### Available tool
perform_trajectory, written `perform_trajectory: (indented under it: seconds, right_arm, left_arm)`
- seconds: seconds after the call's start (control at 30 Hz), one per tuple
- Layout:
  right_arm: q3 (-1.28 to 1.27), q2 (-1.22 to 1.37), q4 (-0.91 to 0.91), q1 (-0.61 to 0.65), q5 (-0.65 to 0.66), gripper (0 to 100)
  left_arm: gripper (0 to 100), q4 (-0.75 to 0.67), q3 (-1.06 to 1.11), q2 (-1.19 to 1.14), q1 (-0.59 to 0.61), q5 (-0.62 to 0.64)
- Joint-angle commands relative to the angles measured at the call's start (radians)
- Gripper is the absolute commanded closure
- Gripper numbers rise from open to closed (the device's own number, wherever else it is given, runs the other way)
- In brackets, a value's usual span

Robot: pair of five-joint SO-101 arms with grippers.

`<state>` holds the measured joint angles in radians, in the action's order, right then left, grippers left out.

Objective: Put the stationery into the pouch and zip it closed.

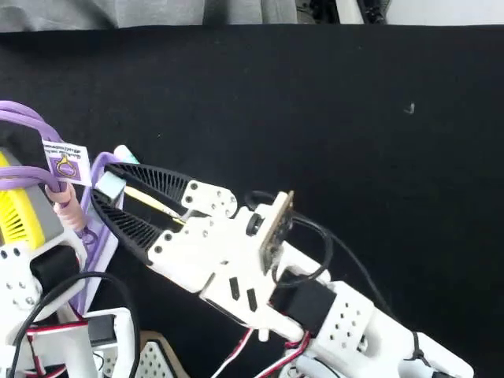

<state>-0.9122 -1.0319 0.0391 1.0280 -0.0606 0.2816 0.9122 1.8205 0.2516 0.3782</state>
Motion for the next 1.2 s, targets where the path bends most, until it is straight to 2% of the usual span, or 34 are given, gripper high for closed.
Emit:
perform_trajectory:
  seconds: [0.0,0.3,0.5,0.8,0.9,1.17]
  right_arm:
    - [0.012,0.051,-0.028,0.011,0.009,98.8]
    - [0.004,0.188,-0.034,-0.011,0.009,98.8]
    - [-0.028,0.252,-0.023,-0.046,0.009,98.8]
    - [-0.015,0.377,-0.051,-0.077,0.011,98.8]
    - [-0.010,0.374,-0.052,-0.112,0.011,98.8]
    - [0.002,0.277,-0.052,-0.149,0.002,98.8]
  left_arm:
    - [97,-0.011,-0.048,-0.003,-0.005,-0.011]
    - [97,-0.011,-0.050,-0.002,-0.005,-0.015]
    - [97,-0.012,-0.042,-0.002,-0.010,-0.180]
    - [97,-0.009,-0.036,-0.002,-0.008,-0.198]
    - [97,-0.014,-0.002,0.000,0.044,-0.239]
    - [97,-0.015,0.044,0.000,0.153,-0.141]
